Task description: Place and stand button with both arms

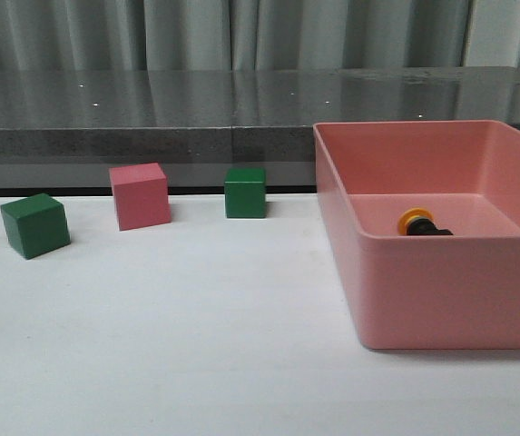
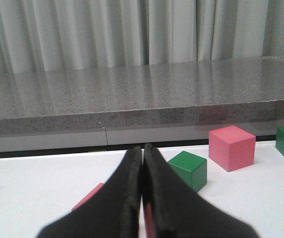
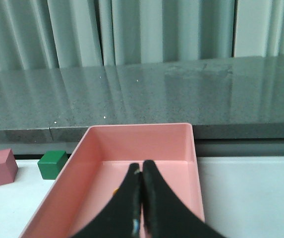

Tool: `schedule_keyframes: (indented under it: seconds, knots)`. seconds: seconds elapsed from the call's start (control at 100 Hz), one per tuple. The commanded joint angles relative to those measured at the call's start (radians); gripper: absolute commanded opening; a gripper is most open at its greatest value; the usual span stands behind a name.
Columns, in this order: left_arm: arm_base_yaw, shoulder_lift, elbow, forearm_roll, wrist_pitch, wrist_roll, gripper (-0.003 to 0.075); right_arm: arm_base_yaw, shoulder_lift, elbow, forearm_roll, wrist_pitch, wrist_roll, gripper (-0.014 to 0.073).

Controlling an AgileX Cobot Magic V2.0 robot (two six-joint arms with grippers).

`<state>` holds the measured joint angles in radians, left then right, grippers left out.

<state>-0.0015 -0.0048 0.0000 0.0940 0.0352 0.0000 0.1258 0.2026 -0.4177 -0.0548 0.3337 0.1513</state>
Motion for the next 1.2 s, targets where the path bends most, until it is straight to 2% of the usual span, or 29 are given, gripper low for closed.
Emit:
schedule_keyframes:
  seconds: [0.0, 0.25, 0.41, 0.64, 0.71, 0.78, 0.93, 1.0, 1.07, 1.19]
  knots:
    - [-0.001, -0.031, 0.044, -0.01, -0.08, -0.012, -0.002, -0.003, 0.138, -0.132, 0.001, -0.013, -0.001, -0.0062]
    - [-0.001, -0.031, 0.044, -0.01, -0.08, -0.012, -0.002, -0.002, 0.517, -0.357, 0.006, -0.044, -0.001, -0.0062]
    - [-0.001, -0.031, 0.044, -0.01, -0.08, -0.012, -0.002, -0.002, 0.757, -0.467, 0.068, -0.057, -0.001, -0.0062]
    - [-0.001, -0.031, 0.044, -0.01, -0.08, -0.012, -0.002, 0.024, 1.012, -0.596, 0.072, -0.051, -0.002, -0.0046]
    - [-0.001, -0.031, 0.044, -0.01, -0.08, -0.012, -0.002, 0.046, 1.065, -0.62, 0.071, -0.051, -0.024, 0.0002]
    - [-0.001, -0.031, 0.044, -0.01, -0.08, -0.012, -0.002, 0.071, 1.112, -0.635, 0.071, -0.051, -0.064, 0.0087]
    - [-0.001, -0.031, 0.044, -0.01, -0.08, -0.012, -0.002, 0.103, 1.195, -0.64, 0.07, -0.065, -0.121, 0.037]
    - [-0.001, -0.031, 0.044, -0.01, -0.08, -0.012, -0.002, 0.103, 1.231, -0.64, 0.07, -0.067, -0.122, 0.0475]
    - [-0.001, -0.031, 0.044, -0.01, -0.08, -0.012, -0.002, 0.101, 1.269, -0.64, 0.07, -0.068, -0.122, 0.052]
    - [-0.001, -0.031, 0.044, -0.01, -0.08, -0.012, -0.002, 0.102, 1.337, -0.64, 0.07, -0.065, -0.122, 0.0521]
